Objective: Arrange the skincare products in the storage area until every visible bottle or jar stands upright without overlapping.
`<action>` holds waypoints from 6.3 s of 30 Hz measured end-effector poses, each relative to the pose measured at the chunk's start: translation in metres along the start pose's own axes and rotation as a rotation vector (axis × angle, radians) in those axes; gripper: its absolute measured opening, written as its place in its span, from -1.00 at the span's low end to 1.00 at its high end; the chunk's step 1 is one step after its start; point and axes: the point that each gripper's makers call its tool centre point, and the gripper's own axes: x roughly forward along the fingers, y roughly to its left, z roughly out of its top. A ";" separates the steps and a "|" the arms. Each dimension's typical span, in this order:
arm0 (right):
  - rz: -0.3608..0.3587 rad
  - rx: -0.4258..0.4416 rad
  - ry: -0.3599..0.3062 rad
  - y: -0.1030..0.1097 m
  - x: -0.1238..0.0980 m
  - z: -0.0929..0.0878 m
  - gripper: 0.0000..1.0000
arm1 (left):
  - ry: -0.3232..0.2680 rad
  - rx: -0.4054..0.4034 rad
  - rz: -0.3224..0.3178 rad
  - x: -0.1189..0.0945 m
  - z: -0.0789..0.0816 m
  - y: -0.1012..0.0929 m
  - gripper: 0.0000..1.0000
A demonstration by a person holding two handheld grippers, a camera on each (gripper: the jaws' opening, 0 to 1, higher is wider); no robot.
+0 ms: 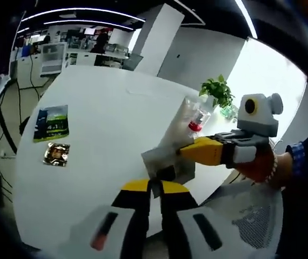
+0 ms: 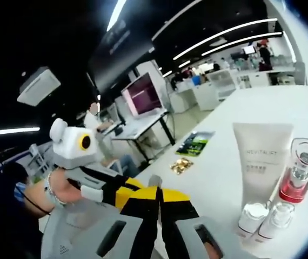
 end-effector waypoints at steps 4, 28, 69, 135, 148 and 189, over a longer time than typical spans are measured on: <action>-0.037 0.001 -0.006 -0.008 0.000 0.000 -1.00 | -0.039 0.008 -0.008 -0.003 0.007 -0.002 -1.00; -0.137 -0.164 0.031 -0.017 0.002 -0.006 -1.00 | -0.055 0.043 0.096 -0.007 0.011 0.012 -0.99; -0.130 -0.412 0.352 -0.017 -0.030 -0.065 -1.00 | 0.079 -0.328 0.033 0.111 0.012 0.051 -0.99; -0.158 -0.412 0.348 -0.029 -0.034 -0.061 -1.00 | 0.214 0.047 0.105 0.126 -0.022 0.059 -0.91; -0.126 -0.406 0.326 -0.019 -0.031 -0.060 -1.00 | -0.002 -0.021 0.380 0.070 0.044 0.143 -0.08; -0.089 -0.439 0.361 -0.011 -0.026 -0.069 -1.00 | 0.013 -0.037 0.404 0.010 0.045 0.163 -0.33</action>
